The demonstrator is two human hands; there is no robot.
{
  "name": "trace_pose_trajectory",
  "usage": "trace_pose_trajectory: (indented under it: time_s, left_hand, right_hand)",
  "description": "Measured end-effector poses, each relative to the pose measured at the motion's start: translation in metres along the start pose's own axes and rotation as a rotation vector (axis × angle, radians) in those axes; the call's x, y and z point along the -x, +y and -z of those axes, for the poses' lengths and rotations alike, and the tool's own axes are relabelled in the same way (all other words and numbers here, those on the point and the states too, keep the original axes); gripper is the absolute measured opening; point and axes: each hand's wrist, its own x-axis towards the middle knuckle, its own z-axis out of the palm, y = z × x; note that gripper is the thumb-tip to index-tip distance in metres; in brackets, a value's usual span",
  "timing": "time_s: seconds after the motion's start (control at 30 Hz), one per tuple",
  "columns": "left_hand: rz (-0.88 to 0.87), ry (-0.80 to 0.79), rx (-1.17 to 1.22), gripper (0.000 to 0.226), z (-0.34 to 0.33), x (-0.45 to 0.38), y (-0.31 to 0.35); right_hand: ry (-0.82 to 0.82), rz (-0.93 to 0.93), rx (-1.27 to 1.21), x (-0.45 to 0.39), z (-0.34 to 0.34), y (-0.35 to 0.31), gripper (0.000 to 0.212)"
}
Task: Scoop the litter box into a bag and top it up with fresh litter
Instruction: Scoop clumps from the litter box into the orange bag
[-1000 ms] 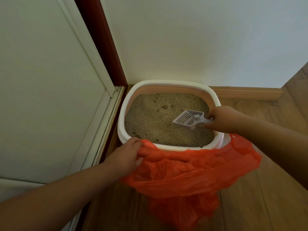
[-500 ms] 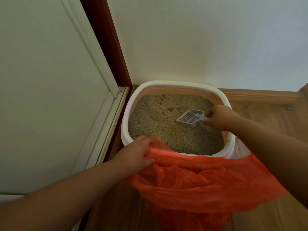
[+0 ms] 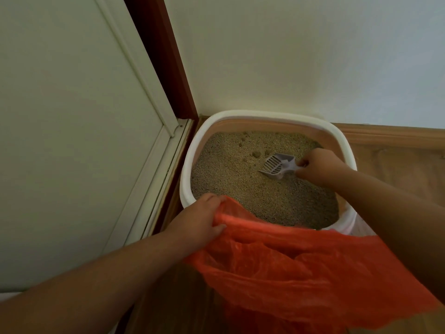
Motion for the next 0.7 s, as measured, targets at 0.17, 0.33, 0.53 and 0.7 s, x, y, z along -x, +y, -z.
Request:
trace_pose_trajectory:
  time_s: [0.17, 0.33, 0.53, 0.7]
  left_hand:
    - [0.019, 0.023, 0.025, 0.067, -0.001, -0.001, -0.004]
    - [0.024, 0.031, 0.028, 0.065, 0.0, 0.0, -0.001]
    - [0.033, 0.032, 0.035, 0.067, -0.002, -0.003, -0.003]
    - [0.039, 0.013, 0.03, 0.067, -0.002, -0.005, -0.005]
  right_hand:
    - [0.007, 0.042, -0.03, -0.01, -0.007, -0.01, 0.018]
    - [0.0, 0.036, -0.015, -0.025, -0.009, -0.019, 0.023]
    - [-0.001, 0.031, -0.027, -0.043, -0.019, -0.03, 0.022]
    - [0.019, 0.018, -0.076, -0.059, -0.033, -0.044, 0.023]
